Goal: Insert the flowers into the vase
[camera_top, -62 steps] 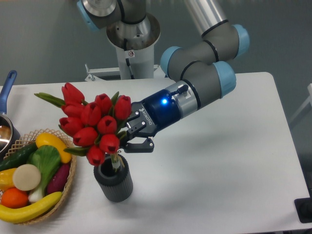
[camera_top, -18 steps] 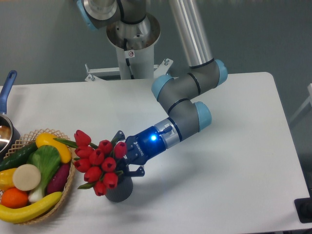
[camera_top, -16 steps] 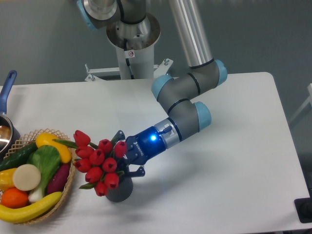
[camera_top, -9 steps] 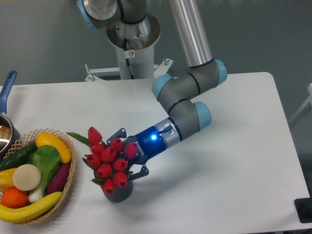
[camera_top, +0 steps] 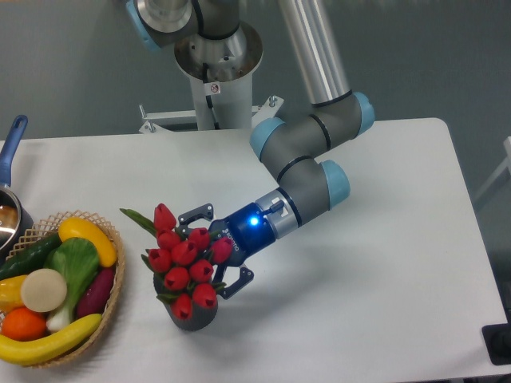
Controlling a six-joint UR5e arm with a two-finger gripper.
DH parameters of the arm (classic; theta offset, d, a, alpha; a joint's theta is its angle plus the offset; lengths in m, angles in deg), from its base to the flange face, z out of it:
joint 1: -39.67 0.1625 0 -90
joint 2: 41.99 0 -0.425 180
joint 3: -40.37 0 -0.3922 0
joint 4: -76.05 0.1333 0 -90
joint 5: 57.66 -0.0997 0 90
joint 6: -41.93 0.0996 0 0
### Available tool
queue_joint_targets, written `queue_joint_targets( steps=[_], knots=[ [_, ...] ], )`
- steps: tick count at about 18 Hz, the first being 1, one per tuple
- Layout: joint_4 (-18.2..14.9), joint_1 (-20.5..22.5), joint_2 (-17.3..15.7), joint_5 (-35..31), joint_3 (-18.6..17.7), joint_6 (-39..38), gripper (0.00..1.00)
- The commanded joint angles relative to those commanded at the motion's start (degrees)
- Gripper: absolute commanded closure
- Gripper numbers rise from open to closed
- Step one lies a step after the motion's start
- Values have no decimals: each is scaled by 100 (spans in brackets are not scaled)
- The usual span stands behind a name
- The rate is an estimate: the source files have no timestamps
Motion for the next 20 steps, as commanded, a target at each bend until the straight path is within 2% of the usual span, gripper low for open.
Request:
queue_joint_targets(
  steps=[4,12,16,18,20],
  knots=[
    [18,351,-430,-385,-350,9,0],
    [-18,1423,-2064,-2458,-694,9,0],
    [-26,1652,-2575,-3759,-616,0,0],
    [-70,1758,-2803,-4173,-563,9,0],
    [-498,1820,-2927,-4368,-318,26,0]
  ],
)
